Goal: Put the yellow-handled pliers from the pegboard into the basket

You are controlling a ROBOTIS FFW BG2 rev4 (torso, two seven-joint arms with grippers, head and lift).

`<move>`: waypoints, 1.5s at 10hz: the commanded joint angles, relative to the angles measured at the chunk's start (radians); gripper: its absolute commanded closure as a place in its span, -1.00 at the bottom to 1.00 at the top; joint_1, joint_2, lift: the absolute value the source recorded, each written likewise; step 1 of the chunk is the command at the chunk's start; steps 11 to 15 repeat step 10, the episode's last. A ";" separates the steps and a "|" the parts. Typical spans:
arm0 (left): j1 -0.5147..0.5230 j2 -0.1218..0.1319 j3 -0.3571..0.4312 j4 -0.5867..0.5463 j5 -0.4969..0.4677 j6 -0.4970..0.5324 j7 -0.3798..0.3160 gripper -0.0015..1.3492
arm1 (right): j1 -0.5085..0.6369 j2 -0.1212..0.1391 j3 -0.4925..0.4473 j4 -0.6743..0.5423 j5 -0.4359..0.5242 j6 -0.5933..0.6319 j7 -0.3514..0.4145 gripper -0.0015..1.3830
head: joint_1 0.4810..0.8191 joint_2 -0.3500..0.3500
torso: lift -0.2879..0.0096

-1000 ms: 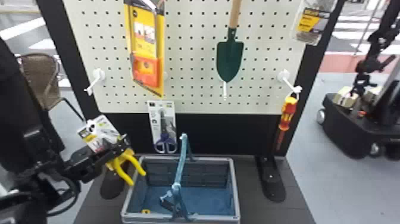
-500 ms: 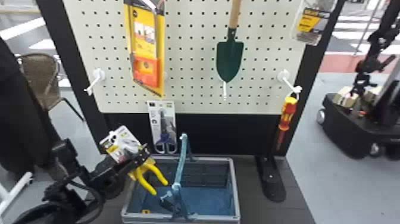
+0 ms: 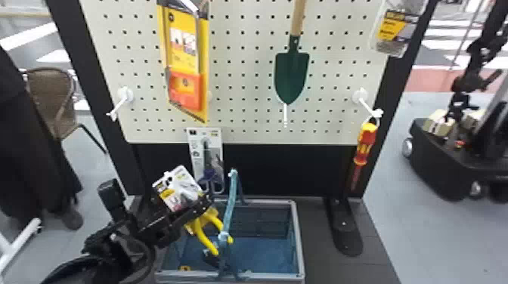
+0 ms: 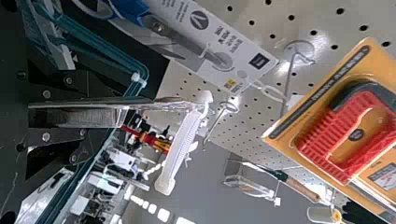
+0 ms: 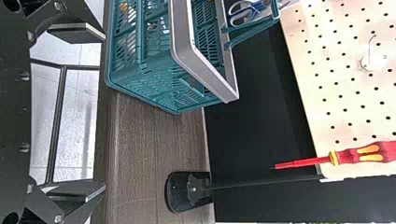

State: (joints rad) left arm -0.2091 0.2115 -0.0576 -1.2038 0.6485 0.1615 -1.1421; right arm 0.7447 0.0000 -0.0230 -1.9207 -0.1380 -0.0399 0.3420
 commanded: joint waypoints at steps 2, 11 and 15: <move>0.001 0.006 -0.002 0.002 -0.029 0.049 0.010 -0.20 | 0.003 0.001 0.000 0.000 -0.003 0.000 0.000 -0.74 | -0.60 0.00 | 0.26; 0.001 0.014 0.016 -0.008 -0.027 0.055 0.012 -0.70 | 0.005 0.001 0.000 -0.002 -0.006 -0.002 0.000 -0.74 | -0.60 0.00 | 0.26; 0.001 0.014 0.016 -0.008 -0.027 0.055 0.012 -0.70 | 0.005 0.001 0.000 -0.002 -0.006 -0.002 0.000 -0.74 | -0.60 0.00 | 0.26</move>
